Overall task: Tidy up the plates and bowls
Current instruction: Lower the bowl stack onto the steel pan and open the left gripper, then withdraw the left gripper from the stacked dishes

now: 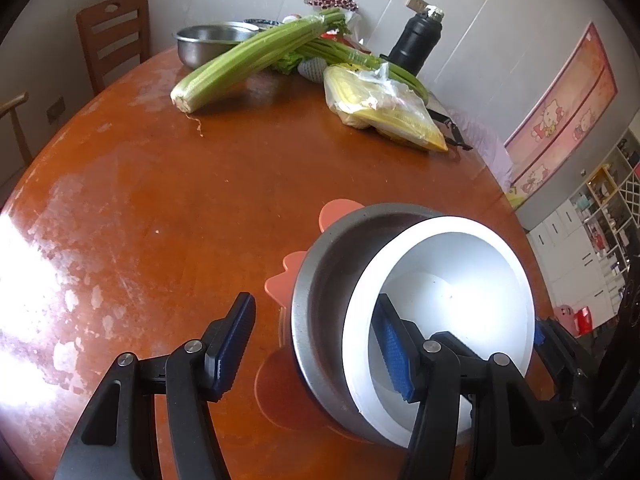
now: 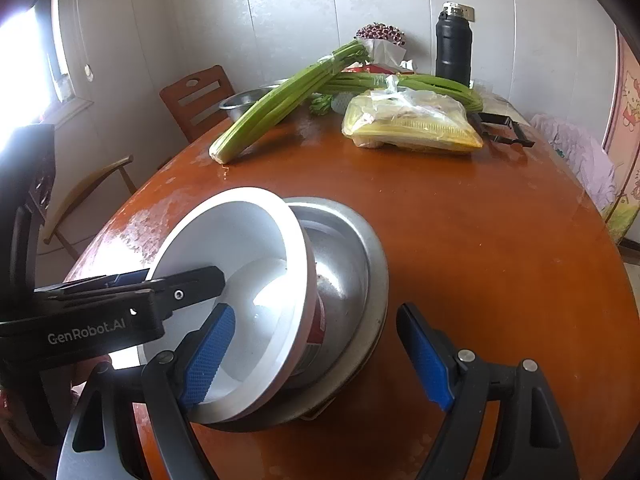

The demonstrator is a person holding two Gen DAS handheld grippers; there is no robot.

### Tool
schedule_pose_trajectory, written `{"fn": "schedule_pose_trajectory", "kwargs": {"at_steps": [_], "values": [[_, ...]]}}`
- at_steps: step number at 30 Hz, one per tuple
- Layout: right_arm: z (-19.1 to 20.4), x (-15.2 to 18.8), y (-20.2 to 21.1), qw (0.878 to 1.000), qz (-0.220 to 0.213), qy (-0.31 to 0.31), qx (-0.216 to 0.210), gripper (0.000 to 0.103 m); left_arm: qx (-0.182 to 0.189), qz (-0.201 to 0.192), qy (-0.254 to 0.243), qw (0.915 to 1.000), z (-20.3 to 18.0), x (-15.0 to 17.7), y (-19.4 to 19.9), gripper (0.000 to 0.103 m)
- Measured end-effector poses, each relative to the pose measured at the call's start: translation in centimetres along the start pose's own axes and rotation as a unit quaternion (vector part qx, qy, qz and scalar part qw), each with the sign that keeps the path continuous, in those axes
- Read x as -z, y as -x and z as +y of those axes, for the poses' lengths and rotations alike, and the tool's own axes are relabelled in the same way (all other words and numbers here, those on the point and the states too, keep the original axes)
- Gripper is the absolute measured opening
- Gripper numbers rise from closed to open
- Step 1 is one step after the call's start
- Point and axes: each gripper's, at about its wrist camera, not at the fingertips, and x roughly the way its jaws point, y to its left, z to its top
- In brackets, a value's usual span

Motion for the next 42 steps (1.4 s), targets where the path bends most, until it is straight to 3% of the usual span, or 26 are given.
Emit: {"fn": "schedule_pose_trajectory", "kwargs": {"at_steps": [22,31,34,42], "values": [[1.2,0.5,5.3,0.997,-0.074,0.0,0.007,0.082,-0.023,-0.073,-0.033,0.9965,-1.1,2.0,6.6,0.062],[1.2,2.9,8.1,0.995,-0.089,0.002,0.035,0.082,-0.067,-0.083,-0.05,0.993,-1.5,6.1,8.8,0.063],[1.4,4.2,8.6,0.995,-0.086,0.002,0.042,0.082,-0.063,-0.074,-0.046,0.9943,-1.1,7.8,9.2,0.063],[1.9,7.6,9.3,0.995,-0.084,0.003,0.058,0.082,-0.076,-0.092,-0.064,0.9908,-1.1,11.0,10.3,0.063]]}}
